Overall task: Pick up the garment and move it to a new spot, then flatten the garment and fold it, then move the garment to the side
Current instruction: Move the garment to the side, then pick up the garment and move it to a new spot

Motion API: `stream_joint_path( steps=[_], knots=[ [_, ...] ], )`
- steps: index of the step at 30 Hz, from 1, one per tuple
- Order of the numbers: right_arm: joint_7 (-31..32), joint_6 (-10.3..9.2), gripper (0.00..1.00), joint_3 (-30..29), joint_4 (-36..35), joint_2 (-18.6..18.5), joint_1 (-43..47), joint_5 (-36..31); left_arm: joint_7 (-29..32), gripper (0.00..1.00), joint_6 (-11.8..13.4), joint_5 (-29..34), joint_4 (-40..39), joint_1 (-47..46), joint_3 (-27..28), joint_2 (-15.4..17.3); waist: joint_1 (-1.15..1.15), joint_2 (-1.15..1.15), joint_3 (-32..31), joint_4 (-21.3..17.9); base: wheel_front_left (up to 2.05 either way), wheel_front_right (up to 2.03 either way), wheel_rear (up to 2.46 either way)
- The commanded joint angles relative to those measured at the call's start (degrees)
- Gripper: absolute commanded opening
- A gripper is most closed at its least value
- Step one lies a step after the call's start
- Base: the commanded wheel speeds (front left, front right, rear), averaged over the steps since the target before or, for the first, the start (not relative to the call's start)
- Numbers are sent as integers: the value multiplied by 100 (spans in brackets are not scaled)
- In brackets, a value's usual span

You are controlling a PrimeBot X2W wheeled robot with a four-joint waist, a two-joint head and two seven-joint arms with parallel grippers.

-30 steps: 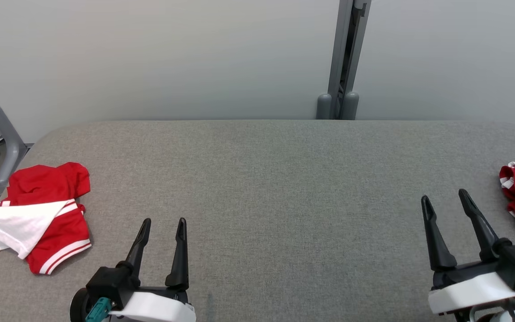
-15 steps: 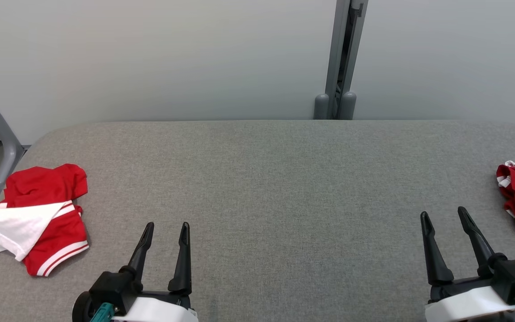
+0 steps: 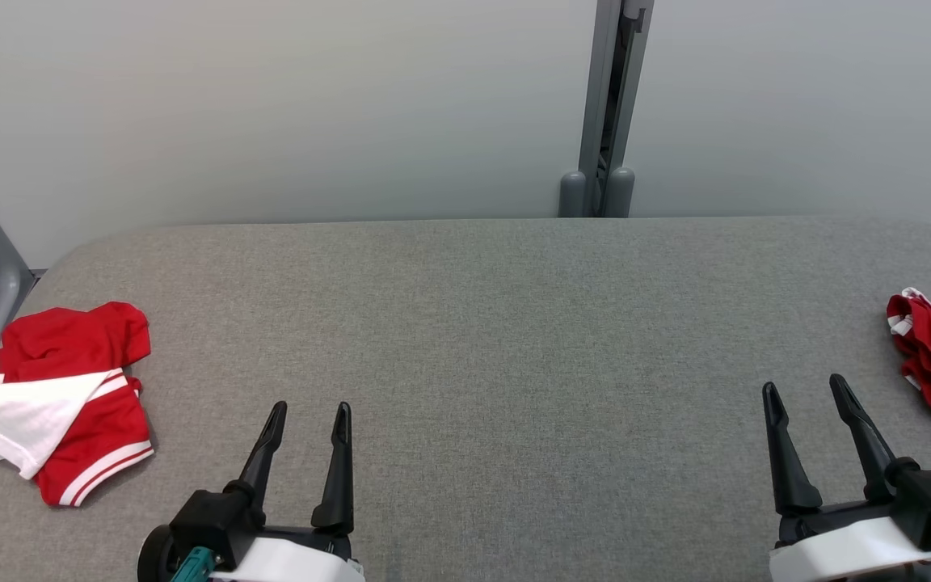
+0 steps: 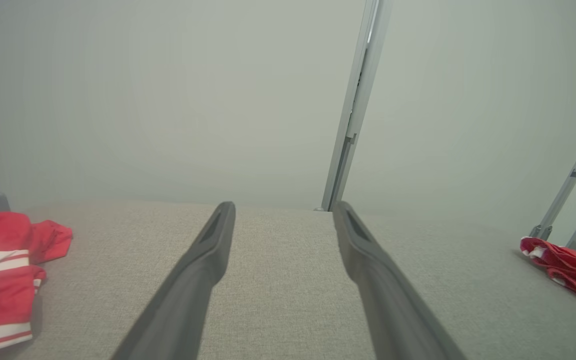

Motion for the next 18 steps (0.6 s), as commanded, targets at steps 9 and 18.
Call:
stream_joint_path(
  steps=[9,18],
  knots=[
    [-19,-4,100,-4,-10,-12,6,38,-7,100,9,28,14,-71,-29,23,0,0,1,7,0,0,0],
    [-19,-4,100,23,15,-11,12,44,-7,100,26,26,26,-72,-45,23,0,0,-4,30,0,0,0]
  ],
)
